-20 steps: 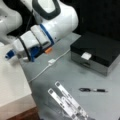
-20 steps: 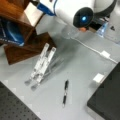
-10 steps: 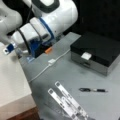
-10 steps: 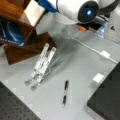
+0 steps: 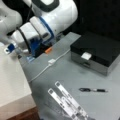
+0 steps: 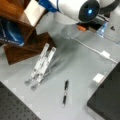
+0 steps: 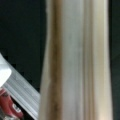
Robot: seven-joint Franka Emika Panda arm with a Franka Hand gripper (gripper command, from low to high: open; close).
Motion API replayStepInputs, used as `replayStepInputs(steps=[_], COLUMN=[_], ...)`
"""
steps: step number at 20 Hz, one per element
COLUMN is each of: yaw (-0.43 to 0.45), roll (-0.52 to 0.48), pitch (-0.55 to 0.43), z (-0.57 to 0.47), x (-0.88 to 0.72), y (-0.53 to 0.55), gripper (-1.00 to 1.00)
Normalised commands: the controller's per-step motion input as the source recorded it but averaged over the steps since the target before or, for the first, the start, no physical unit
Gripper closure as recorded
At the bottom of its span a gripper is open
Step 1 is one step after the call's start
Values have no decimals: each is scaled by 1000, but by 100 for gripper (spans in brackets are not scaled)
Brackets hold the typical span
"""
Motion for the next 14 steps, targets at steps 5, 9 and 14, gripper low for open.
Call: replayStepInputs(steps=[5, 9, 14], yaw=[89, 91, 98], roll=[141, 144, 133], pitch=[-73, -75, -76], z=[-88, -99, -104], x=[-194, -204, -177], y=[-42, -88, -61], gripper=[100, 100, 100])
